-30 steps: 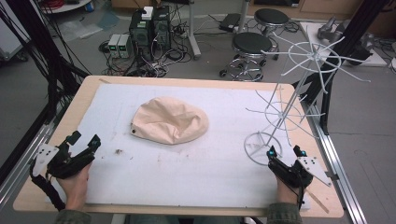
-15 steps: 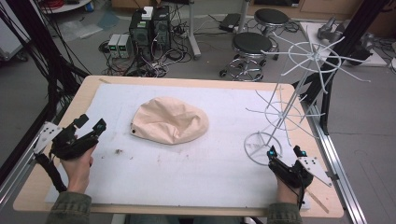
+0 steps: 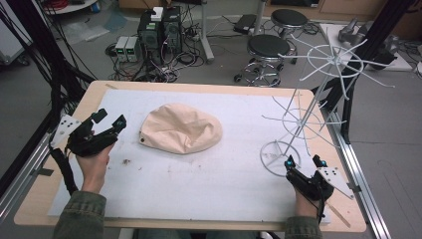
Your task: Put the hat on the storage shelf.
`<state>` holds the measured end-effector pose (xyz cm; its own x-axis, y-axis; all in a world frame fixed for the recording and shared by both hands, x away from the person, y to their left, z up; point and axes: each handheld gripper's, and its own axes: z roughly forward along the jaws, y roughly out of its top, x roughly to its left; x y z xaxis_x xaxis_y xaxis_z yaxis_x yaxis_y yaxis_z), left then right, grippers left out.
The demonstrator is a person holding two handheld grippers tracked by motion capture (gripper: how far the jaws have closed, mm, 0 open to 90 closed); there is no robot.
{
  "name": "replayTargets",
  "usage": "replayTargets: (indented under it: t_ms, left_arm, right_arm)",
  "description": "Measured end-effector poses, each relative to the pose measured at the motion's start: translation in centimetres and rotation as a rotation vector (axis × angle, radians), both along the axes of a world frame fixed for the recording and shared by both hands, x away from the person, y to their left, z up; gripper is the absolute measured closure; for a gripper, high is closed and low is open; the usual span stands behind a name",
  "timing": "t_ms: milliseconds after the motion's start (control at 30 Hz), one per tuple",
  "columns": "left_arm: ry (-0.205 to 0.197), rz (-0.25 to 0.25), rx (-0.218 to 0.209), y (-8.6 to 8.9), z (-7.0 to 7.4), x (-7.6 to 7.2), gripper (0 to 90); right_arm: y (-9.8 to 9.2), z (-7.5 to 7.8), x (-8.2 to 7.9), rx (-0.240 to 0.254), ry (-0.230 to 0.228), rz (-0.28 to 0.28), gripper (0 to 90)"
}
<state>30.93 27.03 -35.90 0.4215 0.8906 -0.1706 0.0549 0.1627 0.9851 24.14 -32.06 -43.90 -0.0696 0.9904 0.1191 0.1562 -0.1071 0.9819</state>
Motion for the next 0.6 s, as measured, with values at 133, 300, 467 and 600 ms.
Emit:
replayTargets:
  t_ms: [133, 300, 467, 600]
  left_arm:
    - [0.018, -0.012, -0.009, -0.5, 0.0, 0.6, 22.8]
    - [0.033, -0.04, -0.03, -1.5, 0.2, 1.2, 23.1]
    - [0.032, -0.092, -0.005, -3.5, 0.6, 2.0, 23.6]
    - [0.049, -0.13, 0.017, -4.8, 0.8, 2.8, 23.9]
  right_arm:
    - [0.0, 0.0, 0.0, -0.001, 0.003, 0.002, 11.2]
    - [0.1, 0.1, 0.0, 0.004, 0.004, 0.004, 11.2]
    - [0.2, 0.1, 0.0, 0.0, 0.001, 0.007, 11.2]
    - [0.1, 0.1, 0.0, 0.001, 0.002, 0.007, 11.3]
